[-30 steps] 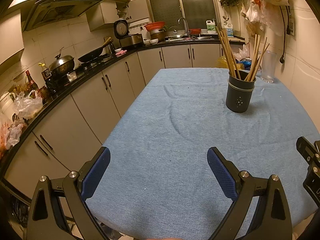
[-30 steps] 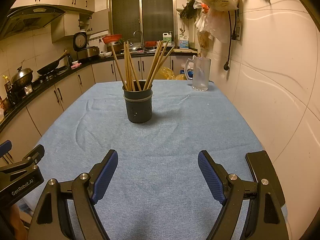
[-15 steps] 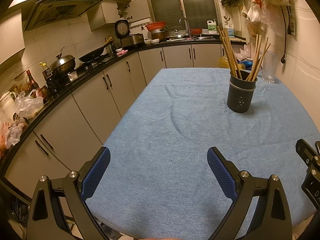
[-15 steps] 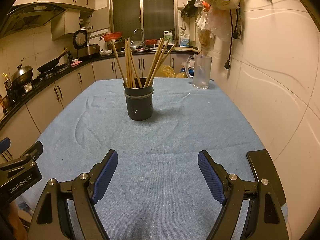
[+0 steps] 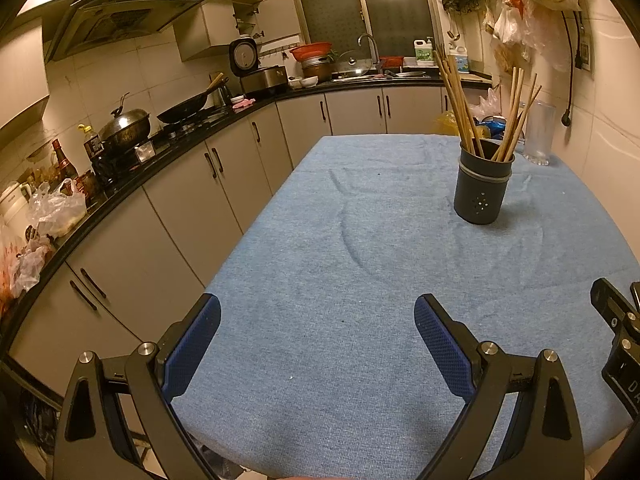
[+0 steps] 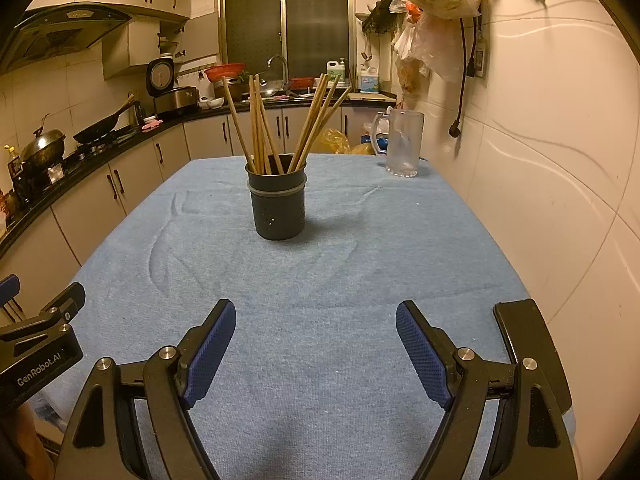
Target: Organize utensils
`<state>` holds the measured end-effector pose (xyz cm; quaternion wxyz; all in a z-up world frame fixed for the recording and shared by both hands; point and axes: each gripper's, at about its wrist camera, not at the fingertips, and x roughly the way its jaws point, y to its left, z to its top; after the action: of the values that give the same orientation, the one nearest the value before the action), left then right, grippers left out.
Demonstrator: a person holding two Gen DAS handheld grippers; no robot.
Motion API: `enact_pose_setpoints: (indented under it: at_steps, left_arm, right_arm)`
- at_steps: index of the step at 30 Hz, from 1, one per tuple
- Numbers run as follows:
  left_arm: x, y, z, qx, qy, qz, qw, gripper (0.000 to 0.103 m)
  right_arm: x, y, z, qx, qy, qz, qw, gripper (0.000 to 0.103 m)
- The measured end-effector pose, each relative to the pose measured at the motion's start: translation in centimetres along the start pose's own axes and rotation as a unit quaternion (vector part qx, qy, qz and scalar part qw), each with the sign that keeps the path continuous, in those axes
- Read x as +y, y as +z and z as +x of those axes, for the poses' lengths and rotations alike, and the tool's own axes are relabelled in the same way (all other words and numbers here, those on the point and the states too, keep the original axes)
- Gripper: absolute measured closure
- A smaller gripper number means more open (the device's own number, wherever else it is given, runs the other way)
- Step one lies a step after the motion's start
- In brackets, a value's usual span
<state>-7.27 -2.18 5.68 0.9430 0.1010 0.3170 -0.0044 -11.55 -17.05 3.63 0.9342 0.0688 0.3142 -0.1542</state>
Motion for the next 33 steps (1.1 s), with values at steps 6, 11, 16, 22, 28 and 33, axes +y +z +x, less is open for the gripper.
enact_pose_setpoints:
  at_steps: [6, 11, 16, 22, 28, 33]
  left_arm:
    - [-0.07, -0.04, 0.01, 0.000, 0.000, 0.001, 1.0000, 0.006]
    - [-0.11, -0.06, -0.01, -0.001, 0.001, 0.000, 1.0000, 0.006]
    - [-0.25, -0.12, 0.09, 0.000, 0.000, 0.002, 1.0000, 0.006]
    - [-0.31, -0.14, 0.09, 0.000, 0.000, 0.002, 1.0000, 0.006]
    - [-0.18, -0.14, 0.05, 0.000, -0.003, 0.002, 1.0000, 0.006]
    - [-0.18, -0.06, 0.02, 0.000, -0.003, 0.002, 1.0000, 0.006]
  right_arm:
    - [0.10, -0.01, 0.19, 0.002, 0.000, 0.000, 1.000, 0.017]
    - [0.01, 0.05, 0.13, 0.001, 0.000, 0.000, 1.000, 0.017]
    - [0.01, 0.10, 0.17, 0.002, 0.000, 0.000, 1.000, 0.017]
    - [-0.03, 0.11, 0.18, 0.002, 0.000, 0.000, 1.000, 0.017]
    - [-0.11, 0.12, 0.20, 0.003, -0.002, 0.000, 1.000, 0.017]
    - [-0.11, 0.18, 0.45, 0.005, -0.002, 0.000, 1.000, 0.017]
